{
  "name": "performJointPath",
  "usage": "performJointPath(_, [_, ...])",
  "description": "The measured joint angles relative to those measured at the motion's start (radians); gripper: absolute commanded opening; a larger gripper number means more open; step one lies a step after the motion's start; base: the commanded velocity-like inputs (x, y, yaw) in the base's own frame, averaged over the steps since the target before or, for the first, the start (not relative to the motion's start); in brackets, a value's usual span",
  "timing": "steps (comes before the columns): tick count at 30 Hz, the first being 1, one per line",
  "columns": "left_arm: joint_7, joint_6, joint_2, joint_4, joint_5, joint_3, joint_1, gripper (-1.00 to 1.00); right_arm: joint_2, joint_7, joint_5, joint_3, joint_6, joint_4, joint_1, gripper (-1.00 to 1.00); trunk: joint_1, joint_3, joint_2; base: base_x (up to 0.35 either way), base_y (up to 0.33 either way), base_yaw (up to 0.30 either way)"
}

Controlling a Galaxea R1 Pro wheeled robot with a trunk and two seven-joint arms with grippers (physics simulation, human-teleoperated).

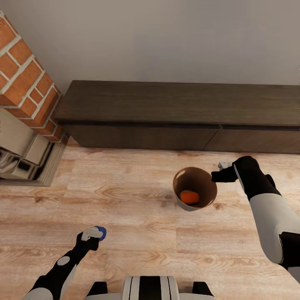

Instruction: Put the three can of soda from the living room inside the tash can in the kitchen.

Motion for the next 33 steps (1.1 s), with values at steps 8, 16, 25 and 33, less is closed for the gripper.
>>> performJointPath(8, [-0.313, 0.397, 0.012, -0.421, 0.039, 0.006, -0.008, -1.0, 0.007, 0.0, -0.003, 0.003, 0.0, 0.006, 0.02, -1.0, -0.031, 0.025, 0.056, 0.0, 0.0, 0.0])
performJointPath(16, [-0.604, 0.968, 0.031, -0.775, 0.07, -0.003, -0.224, -1.0, 0.037, 0.0, 0.001, 0.008, 0.0, 0.015, 0.036, -1.0, -0.061, 0.05, 0.112, 0.0, 0.0, 0.0])
performJointPath(25, [-0.826, 1.256, 0.012, -0.665, 0.064, -0.261, -0.632, -1.0, 0.141, 0.001, 0.005, 0.055, 0.0, 0.056, 0.036, -1.0, -0.096, 0.078, 0.175, 0.0, 0.0, 0.0])
performJointPath(33, [-0.843, 1.257, -0.111, -0.646, 0.061, -0.526, -0.66, -1.0, 0.263, -0.003, 0.05, 0.059, 0.005, 0.086, 0.029, -1.0, -0.104, 0.085, 0.189, 0.0, 0.0, 0.0])
